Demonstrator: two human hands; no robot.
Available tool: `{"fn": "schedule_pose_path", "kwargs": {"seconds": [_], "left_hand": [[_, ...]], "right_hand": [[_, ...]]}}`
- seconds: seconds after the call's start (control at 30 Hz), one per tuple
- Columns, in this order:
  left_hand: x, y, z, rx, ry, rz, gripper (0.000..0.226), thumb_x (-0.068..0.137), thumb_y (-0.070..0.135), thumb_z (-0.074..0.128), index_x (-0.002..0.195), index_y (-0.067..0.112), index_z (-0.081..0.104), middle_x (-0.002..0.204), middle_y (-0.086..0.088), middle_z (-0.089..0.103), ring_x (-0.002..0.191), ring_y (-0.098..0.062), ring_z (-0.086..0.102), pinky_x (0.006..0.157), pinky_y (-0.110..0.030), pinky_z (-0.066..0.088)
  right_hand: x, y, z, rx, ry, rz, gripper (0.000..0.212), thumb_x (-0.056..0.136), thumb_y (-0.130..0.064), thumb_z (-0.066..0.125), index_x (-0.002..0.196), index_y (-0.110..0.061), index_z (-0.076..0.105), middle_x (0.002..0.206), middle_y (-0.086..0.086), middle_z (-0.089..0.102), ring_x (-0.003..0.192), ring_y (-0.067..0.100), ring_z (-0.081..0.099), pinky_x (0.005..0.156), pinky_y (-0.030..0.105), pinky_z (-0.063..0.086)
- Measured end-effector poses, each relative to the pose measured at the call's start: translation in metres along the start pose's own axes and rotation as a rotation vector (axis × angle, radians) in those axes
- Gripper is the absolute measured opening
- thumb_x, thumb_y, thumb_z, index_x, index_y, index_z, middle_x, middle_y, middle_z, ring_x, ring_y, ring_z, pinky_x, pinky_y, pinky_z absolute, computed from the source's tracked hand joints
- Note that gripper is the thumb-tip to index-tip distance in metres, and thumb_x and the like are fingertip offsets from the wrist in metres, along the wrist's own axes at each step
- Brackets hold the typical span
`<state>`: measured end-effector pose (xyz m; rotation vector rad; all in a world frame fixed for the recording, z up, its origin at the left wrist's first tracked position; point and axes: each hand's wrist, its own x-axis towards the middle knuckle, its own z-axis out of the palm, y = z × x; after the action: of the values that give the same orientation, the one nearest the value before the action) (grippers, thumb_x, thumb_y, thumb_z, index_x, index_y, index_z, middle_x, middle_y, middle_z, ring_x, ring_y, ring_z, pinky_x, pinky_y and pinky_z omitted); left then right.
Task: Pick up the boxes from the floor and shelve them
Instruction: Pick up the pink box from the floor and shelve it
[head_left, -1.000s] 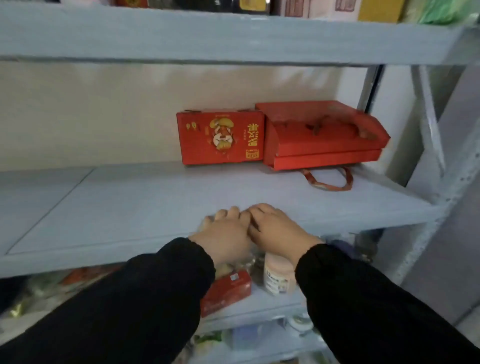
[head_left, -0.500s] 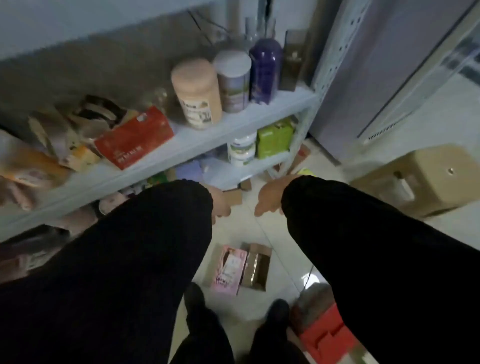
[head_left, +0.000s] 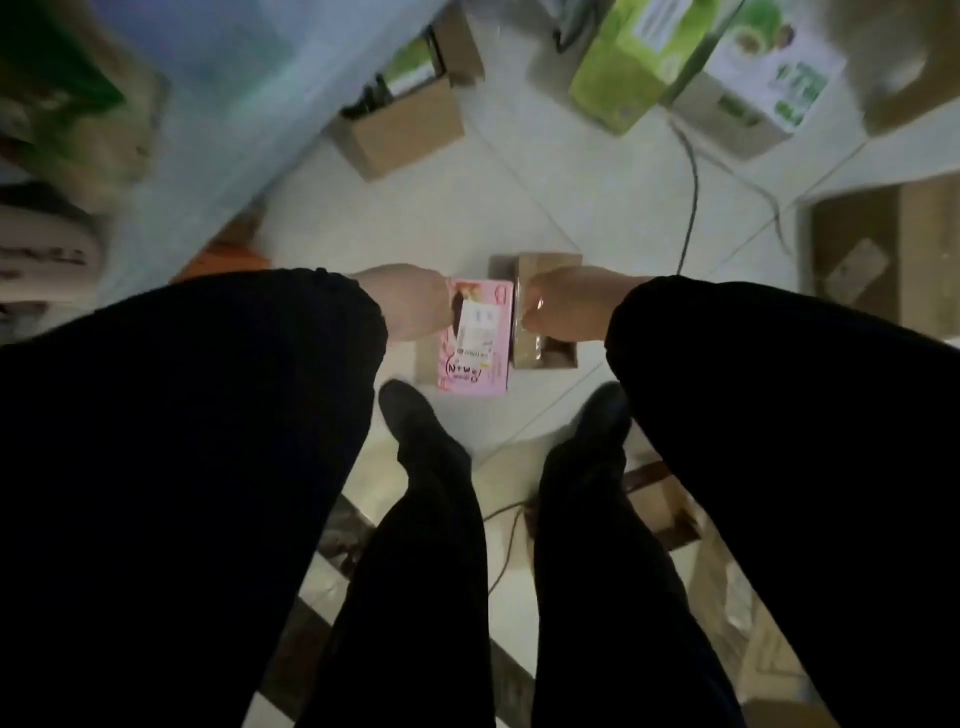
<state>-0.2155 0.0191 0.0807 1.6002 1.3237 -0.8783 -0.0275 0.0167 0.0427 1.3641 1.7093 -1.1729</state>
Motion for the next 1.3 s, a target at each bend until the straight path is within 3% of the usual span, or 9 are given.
{"fn": "schedule_pose_path", "kwargs": {"seconds": [0.33,0.43,0.53,0.63,0.83,0.9,0.97,1.07,1.3], "left_hand": [[0.191,-0.049,0.196,-0.243,-0.187,-0.153,0.046,0.103,0.032,0.050,0.144,0.013,0.047,0.129,-0.013,0.056,0.106,-0.025,0.050,0.085,-0.029,0.035],[0.233,-0.070,0.244,-0.408,-0.137,-0.306,0.069,0.096,0.041,0.057,0.153,0.010,0.032,0.145,-0.016,0.050,0.125,-0.033,0.051,0.094,-0.034,0.043],[0.261,-0.082,0.272,-0.661,-0.106,-0.373,0.072,0.091,0.042,0.060,0.152,0.017,0.031,0.142,-0.009,0.051,0.117,-0.029,0.053,0.097,-0.043,0.050],[0.271,-0.085,0.277,-0.864,-0.115,-0.378,0.060,0.082,0.044,0.060,0.140,0.031,0.048,0.130,0.003,0.058,0.115,-0.023,0.055,0.094,-0.047,0.051],[0.238,-0.092,0.240,-1.035,0.190,-0.308,0.026,0.084,0.043,0.054,0.099,0.025,0.065,0.095,0.006,0.067,0.088,-0.018,0.062,0.077,-0.034,0.044],[0.208,-0.087,0.208,-1.056,0.263,-0.272,0.032,0.084,0.048,0.051,0.089,0.019,0.063,0.087,-0.002,0.065,0.081,-0.024,0.060,0.078,-0.038,0.045],[0.169,-0.078,0.170,-1.070,0.293,-0.254,0.048,0.080,0.058,0.048,0.089,0.014,0.064,0.096,-0.013,0.070,0.090,-0.033,0.066,0.087,-0.050,0.053],[0.100,-0.059,0.110,-1.145,0.328,-0.203,0.055,0.078,0.066,0.049,0.101,0.019,0.065,0.103,-0.007,0.075,0.096,-0.031,0.072,0.089,-0.056,0.057],[-0.087,-0.010,-0.041,-1.383,0.469,0.105,0.044,0.086,0.052,0.066,0.119,0.025,0.055,0.106,0.002,0.076,0.098,-0.026,0.074,0.080,-0.057,0.059]], "right_hand": [[0.173,0.054,0.217,0.572,-0.217,0.258,0.030,0.102,-0.031,0.049,0.107,-0.007,0.065,0.118,0.016,0.072,0.096,0.026,0.067,0.095,0.043,0.056],[0.206,0.061,0.260,0.673,-0.246,0.304,0.037,0.094,-0.034,0.051,0.118,-0.008,0.062,0.124,0.017,0.067,0.096,0.027,0.066,0.085,0.042,0.058],[0.228,0.058,0.279,0.887,-0.207,0.348,0.051,0.094,-0.034,0.056,0.143,-0.023,0.046,0.123,0.003,0.059,0.107,0.022,0.059,0.084,0.037,0.054],[0.243,0.054,0.282,1.088,-0.214,0.379,0.046,0.094,-0.034,0.058,0.139,-0.025,0.052,0.128,-0.003,0.057,0.114,0.019,0.053,0.088,0.039,0.050],[0.205,0.037,0.235,1.219,-0.076,0.350,0.018,0.098,-0.037,0.056,0.111,-0.023,0.058,0.109,-0.003,0.065,0.099,0.010,0.058,0.096,0.040,0.054],[0.173,0.030,0.205,1.274,-0.023,0.336,0.023,0.100,-0.040,0.056,0.112,-0.020,0.053,0.100,-0.004,0.067,0.082,-0.001,0.061,0.074,0.026,0.058],[0.135,0.019,0.172,1.339,0.051,0.330,0.045,0.097,-0.052,0.057,0.125,-0.018,0.048,0.099,-0.008,0.066,0.077,0.001,0.061,0.067,0.027,0.049],[0.071,-0.003,0.112,1.369,0.139,0.282,0.064,0.084,-0.068,0.061,0.127,-0.023,0.047,0.106,-0.006,0.066,0.094,0.017,0.067,0.088,0.042,0.053],[-0.113,-0.024,-0.063,1.042,0.534,-0.063,0.045,0.081,-0.046,0.076,0.106,-0.021,0.048,0.098,-0.005,0.067,0.086,0.014,0.069,0.062,0.030,0.054]]}}
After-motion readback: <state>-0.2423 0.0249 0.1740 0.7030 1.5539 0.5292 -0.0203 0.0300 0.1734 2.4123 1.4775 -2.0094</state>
